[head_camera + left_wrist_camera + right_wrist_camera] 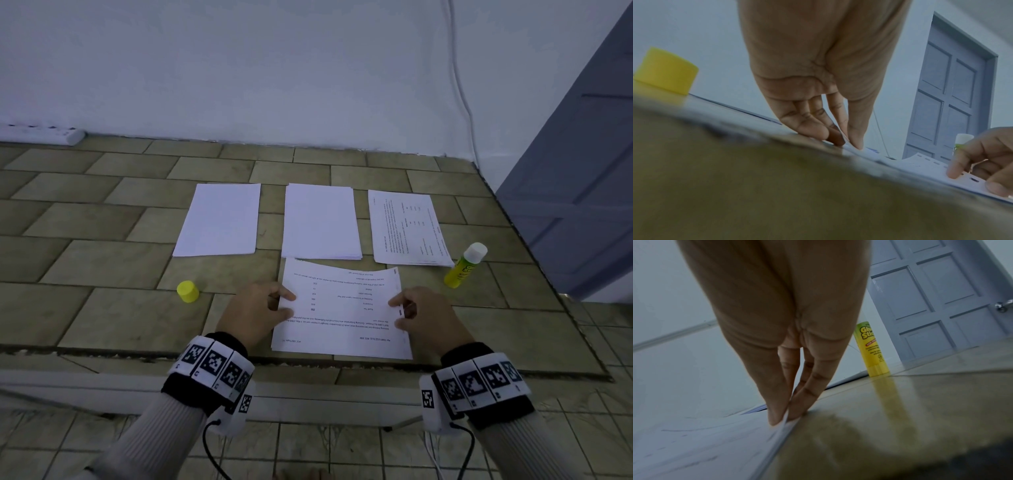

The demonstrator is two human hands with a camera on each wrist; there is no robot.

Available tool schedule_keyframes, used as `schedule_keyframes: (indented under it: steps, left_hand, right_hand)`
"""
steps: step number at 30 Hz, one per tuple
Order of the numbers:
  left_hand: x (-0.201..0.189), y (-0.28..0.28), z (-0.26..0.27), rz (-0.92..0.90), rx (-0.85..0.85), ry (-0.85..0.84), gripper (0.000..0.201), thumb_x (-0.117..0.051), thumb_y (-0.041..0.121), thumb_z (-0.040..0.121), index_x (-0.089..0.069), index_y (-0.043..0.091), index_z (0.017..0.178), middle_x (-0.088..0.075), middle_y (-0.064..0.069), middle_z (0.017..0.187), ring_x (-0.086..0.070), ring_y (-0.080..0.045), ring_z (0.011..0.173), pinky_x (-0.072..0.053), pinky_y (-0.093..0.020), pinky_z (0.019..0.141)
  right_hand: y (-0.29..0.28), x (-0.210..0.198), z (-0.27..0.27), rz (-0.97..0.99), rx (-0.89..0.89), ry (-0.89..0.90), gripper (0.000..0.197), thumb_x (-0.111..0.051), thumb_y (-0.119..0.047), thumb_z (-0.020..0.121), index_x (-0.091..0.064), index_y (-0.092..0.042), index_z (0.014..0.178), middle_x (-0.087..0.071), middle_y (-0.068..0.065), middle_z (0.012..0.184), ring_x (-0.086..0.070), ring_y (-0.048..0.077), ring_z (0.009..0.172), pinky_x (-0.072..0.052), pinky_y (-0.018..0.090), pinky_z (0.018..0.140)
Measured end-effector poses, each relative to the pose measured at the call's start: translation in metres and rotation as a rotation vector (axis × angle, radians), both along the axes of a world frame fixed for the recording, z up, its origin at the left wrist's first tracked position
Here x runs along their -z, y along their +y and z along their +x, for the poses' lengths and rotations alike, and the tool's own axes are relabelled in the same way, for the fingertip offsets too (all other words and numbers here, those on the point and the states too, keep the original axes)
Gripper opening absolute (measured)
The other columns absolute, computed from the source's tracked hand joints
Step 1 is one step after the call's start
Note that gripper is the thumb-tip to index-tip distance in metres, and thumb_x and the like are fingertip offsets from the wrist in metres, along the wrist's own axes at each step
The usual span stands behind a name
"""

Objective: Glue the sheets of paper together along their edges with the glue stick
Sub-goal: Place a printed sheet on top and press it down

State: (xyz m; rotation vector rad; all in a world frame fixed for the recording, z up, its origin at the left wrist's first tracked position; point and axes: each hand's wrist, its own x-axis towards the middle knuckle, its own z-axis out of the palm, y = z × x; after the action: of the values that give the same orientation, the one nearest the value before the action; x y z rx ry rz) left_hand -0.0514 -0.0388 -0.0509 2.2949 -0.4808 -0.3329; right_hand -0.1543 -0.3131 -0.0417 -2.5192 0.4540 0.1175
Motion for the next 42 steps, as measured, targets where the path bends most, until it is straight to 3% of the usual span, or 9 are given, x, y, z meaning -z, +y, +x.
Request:
schedule_keyframes:
  steps: [8, 19, 26, 29, 33, 38, 42]
  left_hand:
    - [-0.0001, 0.0000, 0.0009, 0.000, -0.010, 0.026, 0.017, -0.076, 0.017, 0.083, -0.068, 0.027, 0.093, -0.046, 0.014, 0.060, -0.045, -0.004, 0.056, -0.033, -0.016, 0.056]
    - [-0.0004, -0.0004, 0.0002, 0.047, -0.007, 0.022, 0.018, -0.076, 0.023, 0.083, -0.066, 0.031, 0.094, -0.060, 0.009, 0.078, -0.055, -0.006, 0.072, -0.040, -0.018, 0.062]
    - [-0.0003, 0.0008, -0.0004, 0.041, -0.012, 0.005, 0.017, -0.076, 0.021, 0.083, -0.067, 0.029, 0.094, -0.048, 0.014, 0.064, -0.047, -0.003, 0.060, -0.031, -0.013, 0.054]
    - [-0.0005, 0.0002, -0.0001, 0.045, -0.014, 0.011, 0.017, -0.076, 0.021, 0.083, -0.068, 0.029, 0.095, -0.049, 0.015, 0.065, -0.047, -0.003, 0.061, -0.031, -0.013, 0.055]
    - [0.0015, 0.0010, 0.0004, 0.037, -0.014, 0.028, 0.018, -0.077, 0.021, 0.082, -0.067, 0.031, 0.093, -0.062, 0.008, 0.075, -0.057, -0.008, 0.070, -0.041, -0.017, 0.061]
    - [0.0032, 0.0017, 0.0000, 0.042, -0.017, 0.031, 0.018, -0.077, 0.023, 0.082, -0.068, 0.031, 0.094, -0.065, 0.004, 0.077, -0.061, -0.013, 0.074, -0.050, -0.025, 0.067]
    - [0.0037, 0.0021, -0.0005, 0.039, -0.009, 0.023, 0.018, -0.076, 0.023, 0.083, -0.067, 0.031, 0.095, -0.061, 0.009, 0.077, -0.058, -0.009, 0.072, -0.046, -0.020, 0.065]
  right_hand:
    - [0.0001, 0.0006, -0.0004, 0.007, 0.010, 0.010, 0.031, -0.072, -0.004, 0.079, -0.065, -0.016, 0.106, -0.060, 0.003, 0.110, -0.059, 0.017, 0.093, -0.053, 0.028, 0.085]
    - [-0.0015, 0.0010, 0.0013, 0.039, 0.030, 0.041, 0.030, -0.073, -0.003, 0.078, -0.062, -0.017, 0.103, -0.059, 0.003, 0.109, -0.059, 0.017, 0.095, -0.053, 0.029, 0.086]
    - [-0.0003, 0.0009, 0.0011, 0.018, 0.006, 0.038, 0.029, -0.071, -0.004, 0.080, -0.062, -0.014, 0.105, -0.057, 0.003, 0.104, -0.055, 0.015, 0.087, -0.043, 0.020, 0.074]
    - [-0.0002, 0.0011, 0.0008, 0.017, 0.008, 0.031, 0.029, -0.072, -0.004, 0.079, -0.061, -0.017, 0.102, -0.058, 0.003, 0.104, -0.057, 0.015, 0.087, -0.048, 0.023, 0.076]
    - [-0.0001, 0.0007, 0.0002, 0.019, 0.010, 0.032, 0.028, -0.073, -0.005, 0.079, -0.061, -0.018, 0.101, -0.059, 0.003, 0.106, -0.059, 0.017, 0.091, -0.053, 0.029, 0.082]
    - [0.0006, 0.0004, 0.0003, 0.018, 0.007, 0.026, 0.029, -0.072, -0.005, 0.078, -0.059, -0.022, 0.098, -0.059, 0.004, 0.107, -0.059, 0.018, 0.092, -0.054, 0.033, 0.084]
    - [0.0015, -0.0004, 0.0010, 0.006, 0.004, 0.028, 0.028, -0.072, -0.006, 0.079, -0.059, -0.020, 0.099, -0.058, 0.005, 0.107, -0.058, 0.017, 0.091, -0.052, 0.028, 0.081]
